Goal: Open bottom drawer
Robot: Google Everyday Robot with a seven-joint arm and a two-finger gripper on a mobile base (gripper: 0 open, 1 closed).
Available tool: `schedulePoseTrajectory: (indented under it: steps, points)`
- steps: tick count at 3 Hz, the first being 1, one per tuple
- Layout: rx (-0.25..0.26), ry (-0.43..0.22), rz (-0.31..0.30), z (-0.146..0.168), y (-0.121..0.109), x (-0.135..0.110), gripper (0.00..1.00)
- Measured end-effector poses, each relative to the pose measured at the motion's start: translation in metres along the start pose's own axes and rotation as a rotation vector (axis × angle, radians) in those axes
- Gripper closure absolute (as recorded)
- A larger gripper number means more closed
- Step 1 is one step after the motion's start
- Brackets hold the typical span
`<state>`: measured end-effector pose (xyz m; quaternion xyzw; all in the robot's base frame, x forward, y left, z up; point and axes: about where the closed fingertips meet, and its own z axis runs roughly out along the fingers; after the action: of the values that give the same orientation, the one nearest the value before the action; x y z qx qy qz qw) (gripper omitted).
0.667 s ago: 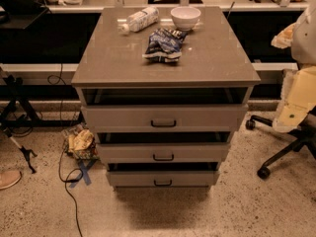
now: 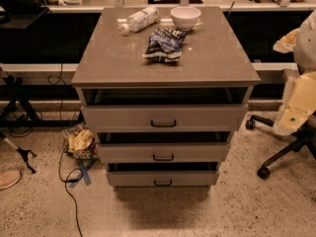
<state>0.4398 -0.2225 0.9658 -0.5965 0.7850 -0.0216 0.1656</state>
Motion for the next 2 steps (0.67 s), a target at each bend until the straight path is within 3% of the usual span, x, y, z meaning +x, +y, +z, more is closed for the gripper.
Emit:
schedulePoseTrajectory:
  steps: [1,2]
  points:
    - [-0.06,-0.121,0.029,0.062,0.011,0.033,0.0]
    - [-0.117,-0.224,0.021,0.14,0.029,0.061,0.0]
